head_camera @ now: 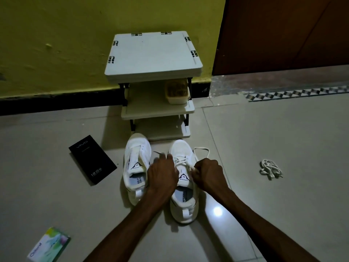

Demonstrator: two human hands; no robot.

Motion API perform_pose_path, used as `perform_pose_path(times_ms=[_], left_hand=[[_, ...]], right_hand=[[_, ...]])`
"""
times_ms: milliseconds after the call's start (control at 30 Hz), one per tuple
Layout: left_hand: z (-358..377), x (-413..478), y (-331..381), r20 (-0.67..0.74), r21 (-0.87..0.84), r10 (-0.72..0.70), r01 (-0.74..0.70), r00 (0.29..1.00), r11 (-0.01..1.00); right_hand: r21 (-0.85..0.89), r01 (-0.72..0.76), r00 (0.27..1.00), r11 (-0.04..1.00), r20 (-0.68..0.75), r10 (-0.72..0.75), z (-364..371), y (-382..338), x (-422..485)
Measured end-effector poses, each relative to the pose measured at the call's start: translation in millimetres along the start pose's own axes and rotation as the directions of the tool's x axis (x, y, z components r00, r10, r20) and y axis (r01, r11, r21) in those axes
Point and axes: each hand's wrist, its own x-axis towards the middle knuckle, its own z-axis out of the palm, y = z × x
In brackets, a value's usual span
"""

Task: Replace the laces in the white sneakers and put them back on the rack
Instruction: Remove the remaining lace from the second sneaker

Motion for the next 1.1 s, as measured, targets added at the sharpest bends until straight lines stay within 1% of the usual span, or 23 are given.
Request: perform_pose_path(times_ms=[33,133,200,233,300,333,367,433,500,567,633,700,767,833,867,900,1000,1033,1100], left_hand=[[2.6,-1.8,-0.5,0.005,-0.049,-0.004,0.004,1.000,0.999],[9.3,-5.1,-0.2,-0.038,-0.099,-0.004,0.001,0.999,0.995],[11.3,-3.7,-2.9,-0.048,-0.189,-0.045,0.035,0.998,0.981],[12.4,-1.8,-6.5,-0.035,-0.269,-0.084,0.072,0.996,0.960],[13.9,2.6,-16.3,0.040,-0.439,-0.168,0.169,0.985,0.882],[13.8,4.3,-19.8,0.073,-0.489,-0.190,0.201,0.979,0.849],[12.7,5.0,-20.7,0.089,-0.508,-0.198,0.215,0.976,0.834],[9.0,4.2,-18.5,0.089,-0.502,-0.185,0.205,0.979,0.840],[5.7,3.2,-15.0,0.061,-0.482,-0.153,0.163,0.986,0.861],[5.0,3.0,-14.5,0.032,-0.455,-0.109,0.112,0.994,0.884],[4.9,2.9,-15.1,0.026,-0.443,-0.080,0.083,0.996,0.893],[2.8,2.8,-14.8,0.035,-0.445,-0.058,0.068,0.998,0.893],[1.9,3.9,-14.8,0.043,-0.445,-0.033,0.048,0.999,0.894],[0.3,5.5,-15.0,0.056,-0.421,-0.010,0.033,0.998,0.906],[-0.5,5.8,-15.0,0.055,-0.407,0.004,0.019,0.998,0.913],[-1.0,6.4,-15.6,0.050,-0.395,0.016,0.006,0.999,0.919],[-1.7,6.3,-16.2,0.030,-0.386,0.036,-0.022,0.999,0.922],[-0.6,6.0,-16.7,0.024,-0.385,0.034,-0.022,0.999,0.923],[2.7,4.6,-19.2,0.010,-0.373,0.021,-0.015,1.000,0.928]], right_hand=[[0.025,-0.004,1.000,1.000,0.005,0.004,-0.1,1.4,1.4],[0.064,-0.001,1.000,0.998,0.007,0.001,1.8,1.2,3.7],[0.081,-0.018,1.000,0.997,0.002,0.018,2.6,2.0,1.7],[0.112,-0.037,0.999,0.993,-0.010,0.038,3.1,3.6,0.4],[0.220,-0.102,0.993,0.970,-0.037,0.112,5.7,9.8,-2.0],[0.281,-0.142,0.986,0.949,-0.039,0.159,5.2,11.4,-3.5],[0.329,-0.186,0.978,0.926,-0.032,0.207,5.1,12.4,-4.6],[0.363,-0.216,0.971,0.907,-0.018,0.238,4.3,9.9,-5.3],[0.308,-0.173,0.980,0.936,-0.039,0.194,1.6,1.2,-4.8],[0.195,-0.032,0.995,0.980,-0.086,0.050,1.3,-5.9,0.5],[0.044,0.139,0.988,0.989,-0.074,-0.135,-0.5,-14.7,7.0],[-0.110,0.277,0.960,0.955,-0.023,-0.281,-0.1,-23.0,14.2],[-0.278,0.388,0.917,0.879,0.021,-0.398,0.1,-33.1,18.4],[-0.408,0.404,0.911,0.819,0.100,-0.400,-2.5,-41.4,23.4],[-0.423,0.396,0.916,0.815,0.120,-0.383,-3.8,-42.4,26.4],[-0.451,0.416,0.903,0.789,0.105,-0.416,-3.0,-42.0,31.0],[-0.442,0.509,0.856,0.739,0.165,-0.491,-3.8,-44.1,39.1],[-0.429,0.498,0.862,0.753,0.154,-0.483,-6.7,-45.1,39.8],[-0.405,0.394,0.915,0.825,0.083,-0.396,-13.3,-42.6,42.8]])
